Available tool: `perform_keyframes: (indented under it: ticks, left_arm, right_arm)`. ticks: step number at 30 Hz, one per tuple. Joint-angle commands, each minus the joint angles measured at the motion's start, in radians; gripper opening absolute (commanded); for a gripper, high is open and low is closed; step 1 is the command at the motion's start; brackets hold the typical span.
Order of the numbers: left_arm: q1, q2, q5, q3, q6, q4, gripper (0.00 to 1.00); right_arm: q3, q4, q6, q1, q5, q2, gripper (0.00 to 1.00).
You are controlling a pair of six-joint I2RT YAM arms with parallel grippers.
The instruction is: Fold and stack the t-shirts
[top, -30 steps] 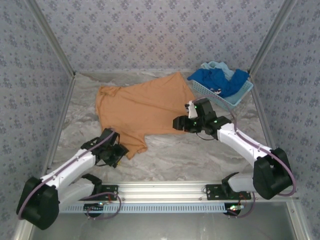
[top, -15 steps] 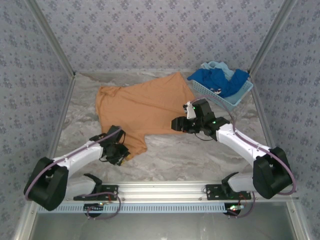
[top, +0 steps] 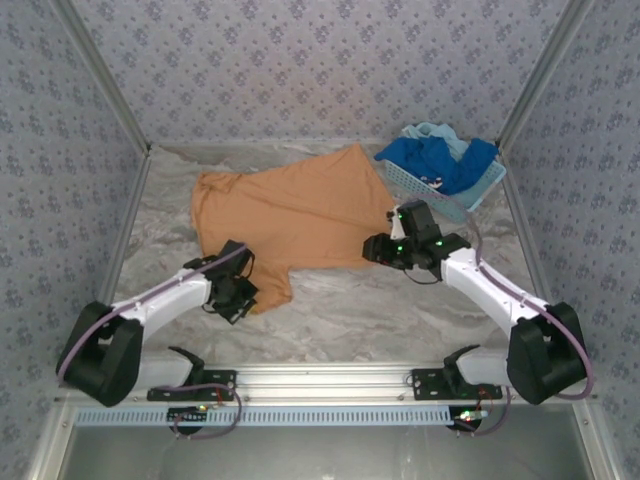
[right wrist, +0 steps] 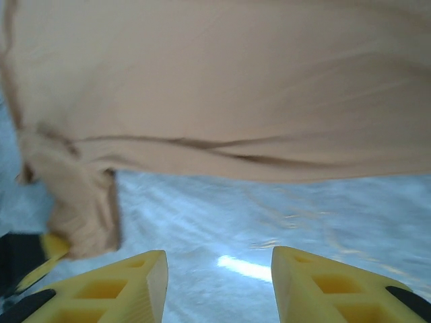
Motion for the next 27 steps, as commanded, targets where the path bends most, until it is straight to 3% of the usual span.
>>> perform_keyframes:
  ticks: [1,4,9,17,27]
  left_arm:
    - [0.040,-0.131,-0.126,0.048,-0.040,-0.266,0.00]
    - [0.088,-0.237,-0.168,0.056,-0.003,-0.392,0.00]
    - [0.144,-0.370,-0.227,0.050,0.017,-0.526,0.00]
    - [0.170,-0.385,-0.222,0.039,0.016,-0.500,0.00]
    - [0.170,-0.373,-0.207,0.041,0.022,-0.470,0.00]
  right_arm:
    - [0.008,-0.146,-0.017,-0.095,0.140,-0.018,0.49]
    - [0.029,-0.199,-0.023,-0.174,0.210,0.036,0.51]
    - [0.086,-0.287,-0.012,-0.214,0.322,0.165,0.52]
    - [0.132,-0.225,-0.051,-0.208,0.310,0.337,0.54]
    - [0.174,-0.163,-0.063,-0.165,0.288,0.399,0.53]
